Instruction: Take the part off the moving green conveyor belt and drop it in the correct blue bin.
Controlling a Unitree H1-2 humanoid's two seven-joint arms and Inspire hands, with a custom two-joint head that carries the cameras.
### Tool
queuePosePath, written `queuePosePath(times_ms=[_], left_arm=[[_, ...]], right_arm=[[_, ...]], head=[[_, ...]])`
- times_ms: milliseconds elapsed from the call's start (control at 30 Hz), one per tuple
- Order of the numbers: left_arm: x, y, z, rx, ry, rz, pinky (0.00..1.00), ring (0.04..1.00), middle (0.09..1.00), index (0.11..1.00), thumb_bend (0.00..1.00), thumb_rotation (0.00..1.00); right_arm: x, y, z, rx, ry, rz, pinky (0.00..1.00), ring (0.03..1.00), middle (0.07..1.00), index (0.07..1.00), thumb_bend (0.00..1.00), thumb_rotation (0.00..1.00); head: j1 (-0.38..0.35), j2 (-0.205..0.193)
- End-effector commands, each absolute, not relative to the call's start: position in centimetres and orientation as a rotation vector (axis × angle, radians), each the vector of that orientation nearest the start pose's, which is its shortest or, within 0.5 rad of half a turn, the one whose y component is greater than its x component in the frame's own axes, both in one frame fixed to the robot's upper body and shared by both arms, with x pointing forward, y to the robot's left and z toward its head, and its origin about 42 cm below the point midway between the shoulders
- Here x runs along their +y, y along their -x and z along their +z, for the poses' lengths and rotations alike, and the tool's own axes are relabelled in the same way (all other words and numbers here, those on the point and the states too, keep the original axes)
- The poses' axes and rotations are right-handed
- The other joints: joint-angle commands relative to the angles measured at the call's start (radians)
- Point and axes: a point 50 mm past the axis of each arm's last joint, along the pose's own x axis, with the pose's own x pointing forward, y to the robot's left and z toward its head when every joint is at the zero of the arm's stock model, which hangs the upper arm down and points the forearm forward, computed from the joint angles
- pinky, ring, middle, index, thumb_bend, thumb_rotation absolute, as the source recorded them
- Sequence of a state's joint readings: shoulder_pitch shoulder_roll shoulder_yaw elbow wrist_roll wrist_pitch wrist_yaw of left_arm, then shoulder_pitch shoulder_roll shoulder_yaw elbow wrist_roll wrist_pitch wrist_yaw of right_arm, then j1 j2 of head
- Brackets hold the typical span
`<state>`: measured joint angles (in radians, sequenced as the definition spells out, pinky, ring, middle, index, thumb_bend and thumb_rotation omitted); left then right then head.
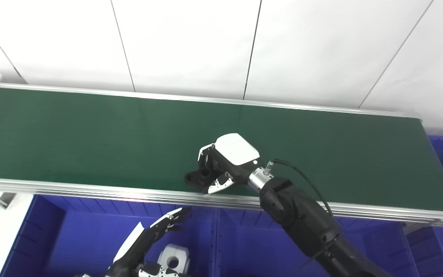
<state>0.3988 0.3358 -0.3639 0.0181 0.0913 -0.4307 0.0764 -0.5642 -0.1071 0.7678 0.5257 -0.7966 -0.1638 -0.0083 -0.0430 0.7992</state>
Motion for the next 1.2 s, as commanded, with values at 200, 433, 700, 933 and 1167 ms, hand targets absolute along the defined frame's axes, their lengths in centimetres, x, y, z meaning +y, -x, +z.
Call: queuePosePath(times_ms=[200,433,700,933,1167], left_arm=[[24.3,-11.5,4.2,-0.040,-0.260,-0.317,0.79,0.868,0.913,0.875,0.69,0.22],[24.5,-11.8,4.1,-0.034,-0.257,-0.322,0.78,0.868,0.912,0.871,0.69,0.20],[24.7,-11.7,4.2,-0.025,-0.223,-0.336,0.80,0.881,0.917,0.870,0.70,0.20],[24.7,-11.4,4.3,-0.023,-0.214,-0.339,0.80,0.877,0.916,0.869,0.71,0.20],[24.6,-11.2,4.4,-0.022,-0.213,-0.343,0.80,0.873,0.916,0.869,0.72,0.21]], right_arm=[[-4.9,-37.1,10.1,-0.487,1.221,0.799,0.23,0.291,0.473,0.487,0.53,0.00],[-5.5,-36.9,13.6,-0.606,1.087,0.579,0.21,0.275,0.471,0.484,0.53,0.00],[-7.5,-35.9,18.5,-0.691,0.945,0.372,0.25,0.299,0.462,0.487,0.53,0.00],[-10.4,-33.8,20.1,-0.688,0.885,0.251,0.22,0.271,0.469,0.483,0.53,0.00],[-13.4,-29.8,18.3,-0.602,0.827,0.208,0.23,0.284,0.396,0.506,0.52,0.00]], head=[[0.001,0.000],[0.001,-0.003],[0.001,-0.001],[-0.004,0.005],[-0.024,0.017]])
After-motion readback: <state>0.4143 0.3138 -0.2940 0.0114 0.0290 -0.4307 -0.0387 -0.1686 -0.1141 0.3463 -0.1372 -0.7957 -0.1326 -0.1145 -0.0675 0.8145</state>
